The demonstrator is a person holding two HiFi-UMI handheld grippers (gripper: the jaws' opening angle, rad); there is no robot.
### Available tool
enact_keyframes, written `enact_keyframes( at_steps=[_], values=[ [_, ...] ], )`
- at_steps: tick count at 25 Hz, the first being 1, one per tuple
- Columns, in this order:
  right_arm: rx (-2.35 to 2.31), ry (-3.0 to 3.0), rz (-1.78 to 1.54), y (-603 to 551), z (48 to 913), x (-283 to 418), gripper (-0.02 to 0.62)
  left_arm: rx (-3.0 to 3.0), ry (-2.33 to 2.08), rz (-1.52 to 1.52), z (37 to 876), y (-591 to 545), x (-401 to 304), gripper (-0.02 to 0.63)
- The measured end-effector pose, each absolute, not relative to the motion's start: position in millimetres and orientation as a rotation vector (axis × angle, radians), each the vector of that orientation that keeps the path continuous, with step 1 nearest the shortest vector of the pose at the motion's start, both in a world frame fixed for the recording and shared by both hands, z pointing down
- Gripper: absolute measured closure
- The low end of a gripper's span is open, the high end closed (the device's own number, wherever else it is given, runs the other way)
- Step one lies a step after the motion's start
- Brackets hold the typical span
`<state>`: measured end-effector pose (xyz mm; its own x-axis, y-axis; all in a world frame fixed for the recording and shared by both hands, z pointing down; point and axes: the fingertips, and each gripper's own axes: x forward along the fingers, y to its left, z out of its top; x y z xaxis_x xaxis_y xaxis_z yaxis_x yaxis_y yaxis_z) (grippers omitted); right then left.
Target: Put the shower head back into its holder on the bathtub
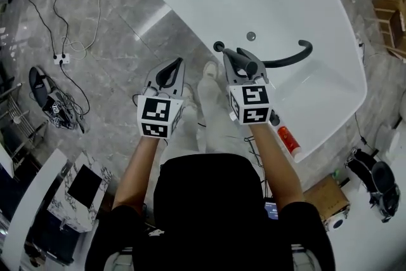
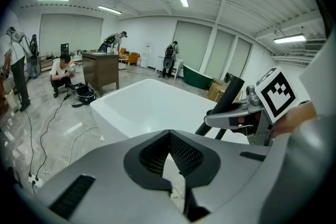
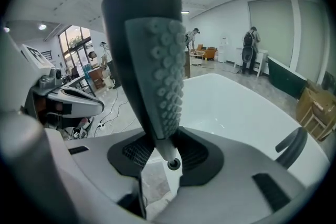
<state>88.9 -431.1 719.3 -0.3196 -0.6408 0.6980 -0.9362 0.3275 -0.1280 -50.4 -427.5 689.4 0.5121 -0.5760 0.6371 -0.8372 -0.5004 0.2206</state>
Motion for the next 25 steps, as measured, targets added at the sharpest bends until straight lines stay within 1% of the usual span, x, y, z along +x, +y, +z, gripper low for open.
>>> enact_keyframes(
  at_steps=[11,25],
  values=[
    [1.331,-2.013,0.741,-437,786,89,0.453,2.161,-1.135,0.701,742,-422,-49,0.592],
    [1.272,-1.941,0.766,-442,854,80,0.453,2.156,-1.173,0.765,772,-432,-66,0.592]
  ],
)
